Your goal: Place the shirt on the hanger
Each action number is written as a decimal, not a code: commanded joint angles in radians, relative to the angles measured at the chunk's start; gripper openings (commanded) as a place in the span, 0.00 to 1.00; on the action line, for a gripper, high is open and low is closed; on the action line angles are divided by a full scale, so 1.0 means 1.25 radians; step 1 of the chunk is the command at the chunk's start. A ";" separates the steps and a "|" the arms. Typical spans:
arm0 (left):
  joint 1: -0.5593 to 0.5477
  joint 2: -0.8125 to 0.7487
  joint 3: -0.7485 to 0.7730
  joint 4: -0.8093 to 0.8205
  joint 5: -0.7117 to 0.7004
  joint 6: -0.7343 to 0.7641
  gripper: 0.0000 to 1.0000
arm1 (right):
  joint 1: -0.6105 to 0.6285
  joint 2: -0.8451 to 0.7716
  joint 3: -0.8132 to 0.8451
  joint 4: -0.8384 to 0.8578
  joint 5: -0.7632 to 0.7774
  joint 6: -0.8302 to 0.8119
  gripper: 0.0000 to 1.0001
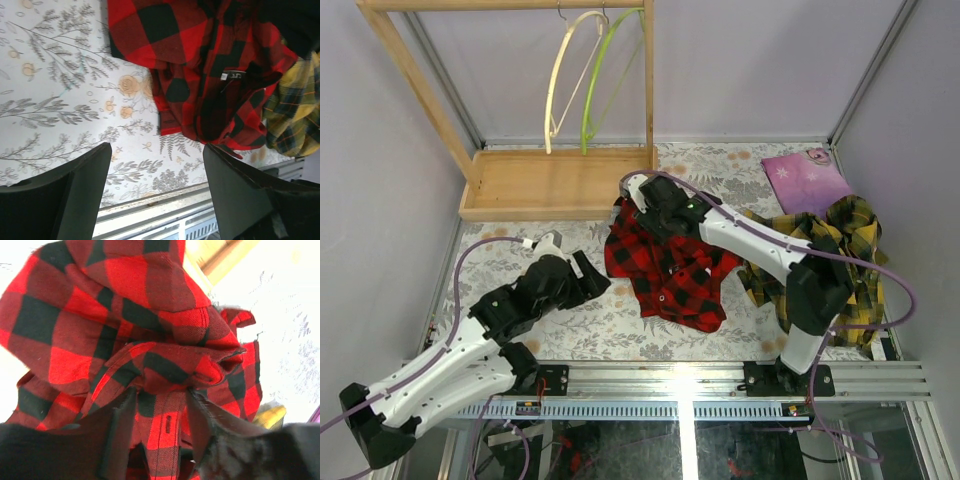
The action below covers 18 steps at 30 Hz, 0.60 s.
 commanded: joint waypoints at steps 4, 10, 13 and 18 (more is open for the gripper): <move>-0.057 0.087 -0.011 0.170 0.021 -0.086 0.72 | -0.001 -0.015 -0.001 0.049 0.208 0.065 0.14; -0.168 0.227 0.018 0.267 -0.052 -0.166 0.73 | -0.100 -0.099 -0.103 0.085 0.168 0.193 0.00; -0.209 0.306 0.042 0.312 -0.076 -0.198 0.74 | -0.175 -0.158 -0.186 0.112 0.117 0.266 0.00; -0.243 0.424 0.086 0.375 -0.080 -0.225 0.76 | -0.276 -0.250 -0.290 0.126 0.074 0.346 0.00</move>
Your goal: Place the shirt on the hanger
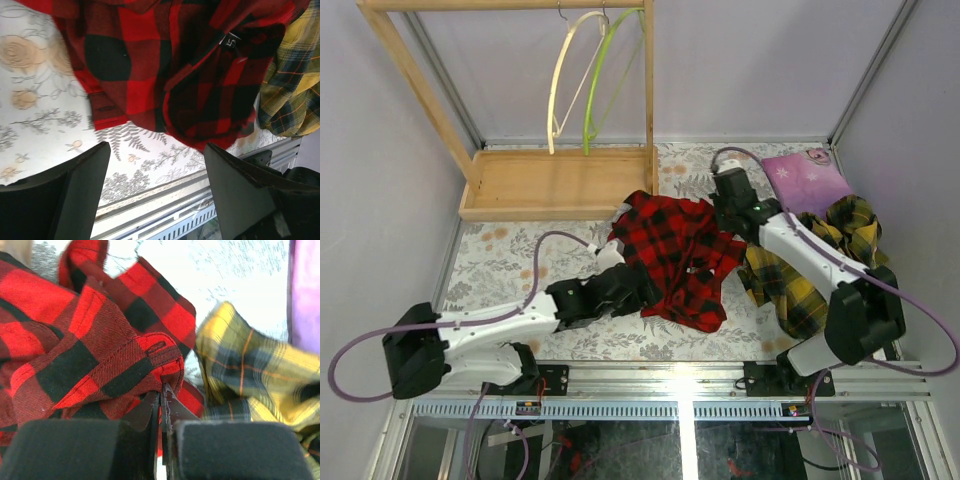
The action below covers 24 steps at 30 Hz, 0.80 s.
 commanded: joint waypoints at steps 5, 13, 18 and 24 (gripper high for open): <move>-0.055 0.101 0.070 0.162 -0.066 -0.100 0.76 | -0.121 -0.146 -0.154 0.052 -0.064 0.160 0.00; -0.072 0.138 0.074 0.184 -0.081 -0.123 0.74 | -0.232 -0.255 -0.280 0.092 -0.161 0.213 0.00; -0.114 0.218 0.104 0.198 -0.070 -0.136 0.68 | -0.233 -0.250 -0.286 0.100 -0.186 0.222 0.00; -0.150 0.304 0.143 0.157 -0.085 -0.183 0.48 | -0.233 -0.246 -0.284 0.105 -0.202 0.222 0.00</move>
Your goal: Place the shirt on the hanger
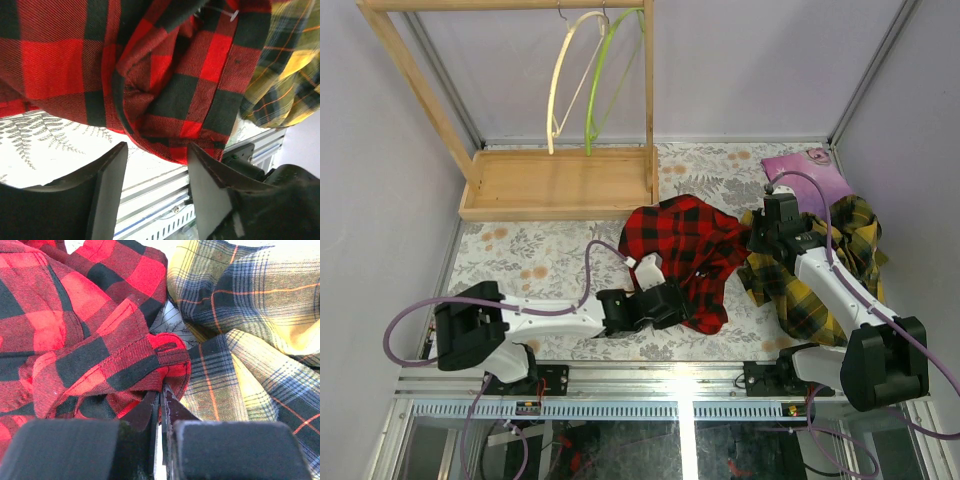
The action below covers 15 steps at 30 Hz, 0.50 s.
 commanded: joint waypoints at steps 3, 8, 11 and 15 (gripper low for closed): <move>-0.029 0.058 0.058 -0.057 -0.063 -0.070 0.44 | -0.001 -0.013 0.005 0.031 -0.027 0.009 0.00; -0.037 0.078 0.054 -0.083 -0.077 -0.100 0.37 | -0.002 -0.026 0.000 0.028 -0.037 0.008 0.00; -0.038 0.082 0.046 -0.086 -0.077 -0.103 0.25 | -0.001 -0.038 -0.003 0.027 -0.045 0.008 0.00; -0.038 0.053 0.039 -0.141 -0.108 -0.106 0.03 | -0.001 -0.070 -0.003 0.027 -0.078 -0.005 0.00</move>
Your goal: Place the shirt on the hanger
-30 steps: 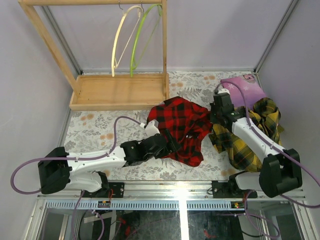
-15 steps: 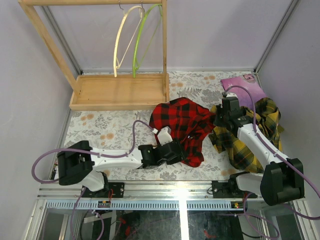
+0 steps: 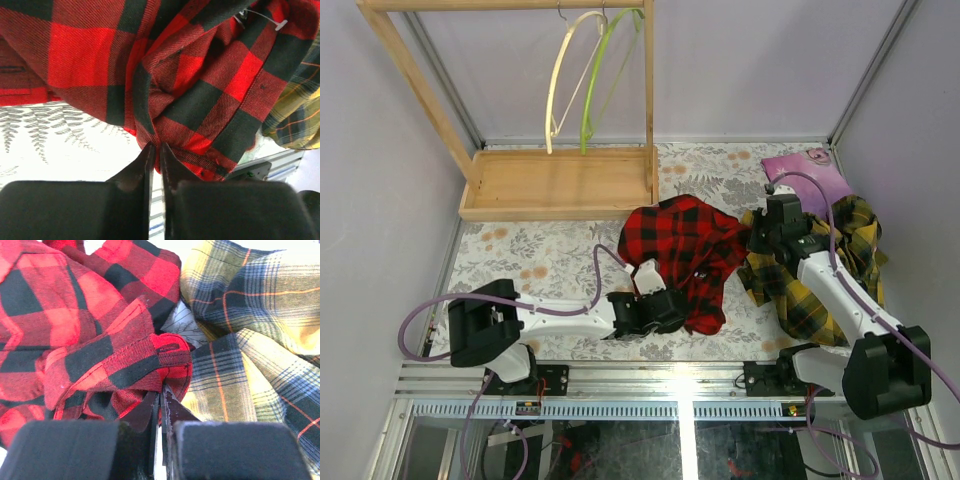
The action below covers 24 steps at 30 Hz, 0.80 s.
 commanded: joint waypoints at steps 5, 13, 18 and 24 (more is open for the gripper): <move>-0.005 -0.156 0.045 -0.229 -0.193 0.058 0.00 | 0.000 -0.117 0.039 0.011 -0.095 -0.009 0.00; -0.004 -0.227 0.426 -0.455 -0.393 0.473 0.00 | 0.065 -0.188 0.278 -0.038 -0.074 0.058 0.00; -0.004 -0.101 0.809 -0.577 -0.398 0.724 0.00 | 0.225 -0.148 0.555 -0.128 0.116 0.012 0.00; -0.005 0.087 1.331 -0.625 -0.416 0.978 0.00 | 0.256 -0.051 0.925 -0.185 0.107 -0.035 0.00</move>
